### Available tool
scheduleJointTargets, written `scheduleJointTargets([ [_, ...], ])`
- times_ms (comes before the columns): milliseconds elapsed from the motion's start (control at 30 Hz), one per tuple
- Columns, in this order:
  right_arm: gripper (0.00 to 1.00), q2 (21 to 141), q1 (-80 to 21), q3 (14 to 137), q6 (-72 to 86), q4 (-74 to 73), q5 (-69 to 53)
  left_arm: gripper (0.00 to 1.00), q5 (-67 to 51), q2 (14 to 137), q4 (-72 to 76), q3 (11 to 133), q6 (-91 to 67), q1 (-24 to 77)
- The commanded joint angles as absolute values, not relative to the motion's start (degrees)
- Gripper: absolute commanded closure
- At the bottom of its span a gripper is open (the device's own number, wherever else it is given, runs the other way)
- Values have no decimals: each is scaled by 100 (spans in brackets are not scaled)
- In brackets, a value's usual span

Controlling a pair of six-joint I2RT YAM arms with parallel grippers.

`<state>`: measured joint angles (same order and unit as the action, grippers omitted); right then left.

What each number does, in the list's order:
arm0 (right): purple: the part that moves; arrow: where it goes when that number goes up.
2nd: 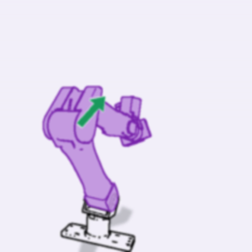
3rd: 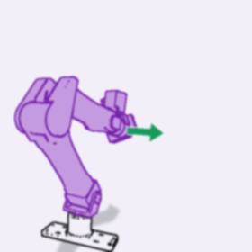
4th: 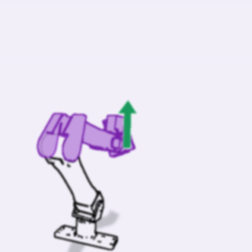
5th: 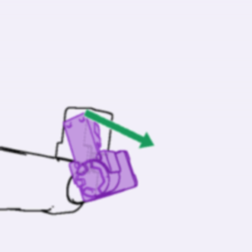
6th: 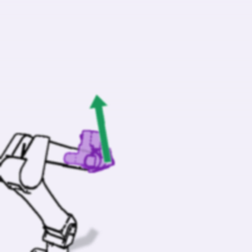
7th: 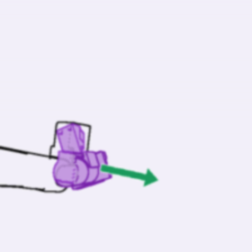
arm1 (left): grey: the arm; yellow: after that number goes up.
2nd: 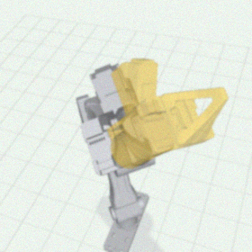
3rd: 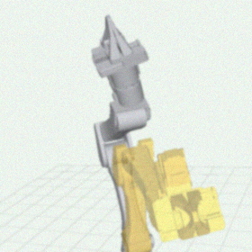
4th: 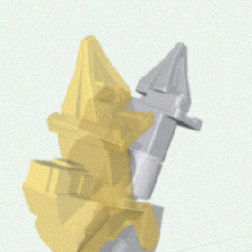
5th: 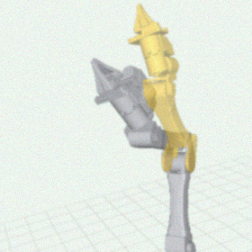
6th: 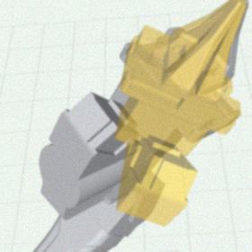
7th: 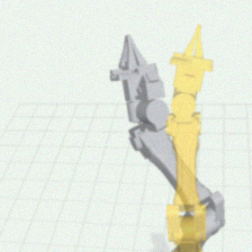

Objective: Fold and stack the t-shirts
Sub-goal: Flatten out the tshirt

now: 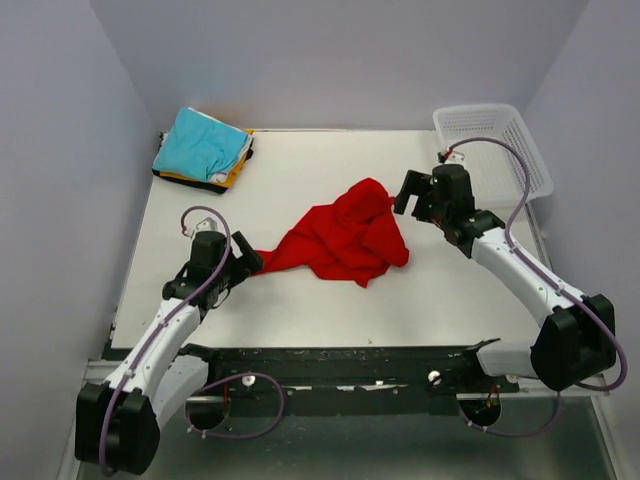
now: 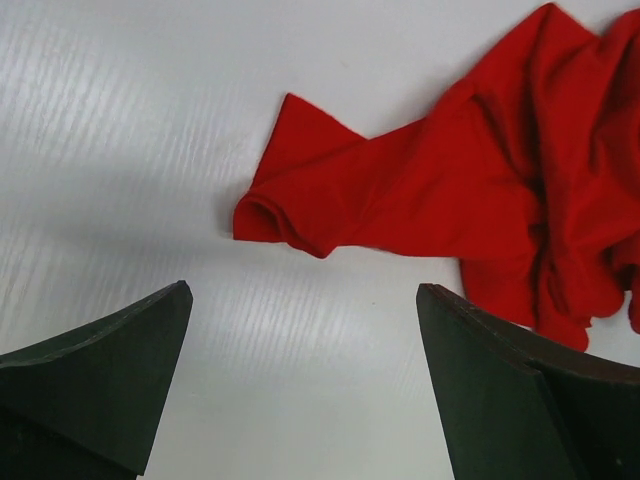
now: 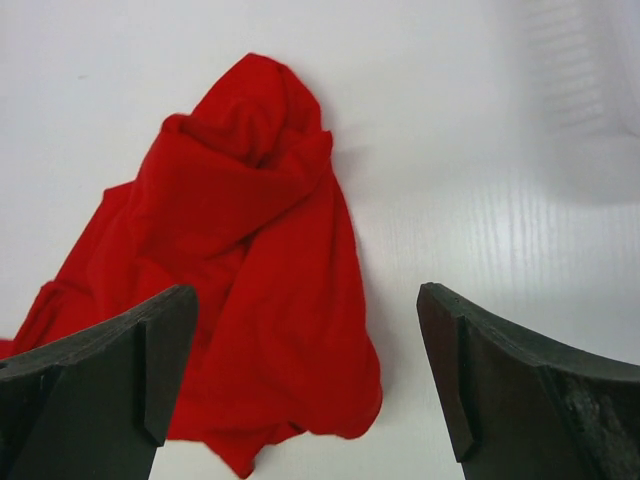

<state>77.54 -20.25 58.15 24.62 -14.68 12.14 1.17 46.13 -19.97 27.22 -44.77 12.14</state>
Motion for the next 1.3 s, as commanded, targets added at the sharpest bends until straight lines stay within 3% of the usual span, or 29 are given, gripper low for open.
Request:
scheduleJointTargets([
  [0, 0, 7294, -2254, 5426, 2640, -1286, 596, 1, -208, 5528, -1724, 2939, -4434, 1240],
  [133, 0, 6833, -2286, 4918, 2803, -729, 92, 1, -1028, 6399, -1188, 3085, -4351, 1265],
  [333, 0, 6846, -2351, 5049, 2955, -1197, 226, 1, -1184, 7363, -902, 3396, -4345, 1412],
  [433, 0, 6854, -2495, 4961, 2931, -1262, -294, 11, -1211, 7809, -759, 3600, -4381, 1470],
  [567, 0, 6668, -2881, 4655, 2726, -1476, -465, 31, -1289, 8495, -831, 4091, -4324, 1551],
  [633, 0, 6535, -3077, 4443, 2610, -1608, -497, 53, -1450, 8747, -730, 4249, -4281, 1573],
  [700, 0, 6447, -3232, 4193, 2527, -1548, -532, 92, -1588, 8899, -608, 4327, -4282, 1573],
  [733, 0, 6450, -3291, 4101, 2495, -1497, -538, 100, -1591, 8935, -583, 4341, -4327, 1581],
  [933, 3, 7061, -4000, 4242, 2158, -1068, -283, 100, -1319, 8668, -472, 4162, -4298, 1658],
  [1267, 9, 8716, -5019, 5020, 2729, -745, 1812, 100, -883, 7937, -228, 3482, -4424, 1784],
])
